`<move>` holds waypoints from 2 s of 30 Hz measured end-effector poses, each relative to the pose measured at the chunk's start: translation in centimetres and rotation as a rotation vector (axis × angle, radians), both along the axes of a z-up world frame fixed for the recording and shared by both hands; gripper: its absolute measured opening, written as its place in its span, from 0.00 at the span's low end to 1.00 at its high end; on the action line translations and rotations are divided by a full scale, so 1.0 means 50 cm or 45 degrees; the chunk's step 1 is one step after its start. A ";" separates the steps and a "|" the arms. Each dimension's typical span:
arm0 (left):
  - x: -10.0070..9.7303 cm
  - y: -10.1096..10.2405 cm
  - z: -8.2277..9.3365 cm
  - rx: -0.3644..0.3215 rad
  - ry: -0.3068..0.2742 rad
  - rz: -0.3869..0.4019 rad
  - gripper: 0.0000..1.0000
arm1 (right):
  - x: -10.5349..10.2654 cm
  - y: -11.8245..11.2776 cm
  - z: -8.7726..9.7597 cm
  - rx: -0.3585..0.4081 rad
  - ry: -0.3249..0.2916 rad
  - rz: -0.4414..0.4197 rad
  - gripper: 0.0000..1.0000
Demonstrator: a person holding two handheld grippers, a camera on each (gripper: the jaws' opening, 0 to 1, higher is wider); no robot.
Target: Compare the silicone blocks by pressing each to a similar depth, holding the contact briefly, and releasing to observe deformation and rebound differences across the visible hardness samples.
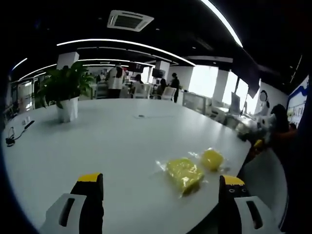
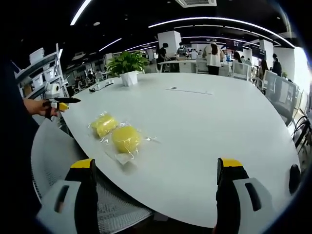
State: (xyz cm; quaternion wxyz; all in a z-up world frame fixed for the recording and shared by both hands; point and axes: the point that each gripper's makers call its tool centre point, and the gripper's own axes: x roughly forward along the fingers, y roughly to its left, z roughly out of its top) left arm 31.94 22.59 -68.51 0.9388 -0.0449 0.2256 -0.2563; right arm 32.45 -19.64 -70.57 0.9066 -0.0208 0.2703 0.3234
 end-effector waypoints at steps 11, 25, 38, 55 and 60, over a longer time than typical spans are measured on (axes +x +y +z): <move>0.021 0.012 -0.017 -0.042 0.046 0.011 1.00 | 0.001 0.015 -0.002 0.003 0.014 -0.008 0.96; 0.026 0.001 -0.027 -0.072 0.106 0.000 1.00 | 0.000 0.016 -0.008 0.015 0.026 -0.021 0.96; 0.028 0.001 -0.033 -0.074 0.130 0.008 1.00 | 0.012 0.015 -0.005 0.010 0.024 -0.007 0.96; 0.085 -0.027 -0.001 -0.168 0.174 -0.015 0.99 | 0.006 0.016 -0.002 0.026 0.017 -0.013 0.96; 0.118 -0.031 -0.011 -0.203 0.216 0.000 0.94 | 0.007 0.016 0.002 0.030 0.011 -0.018 0.96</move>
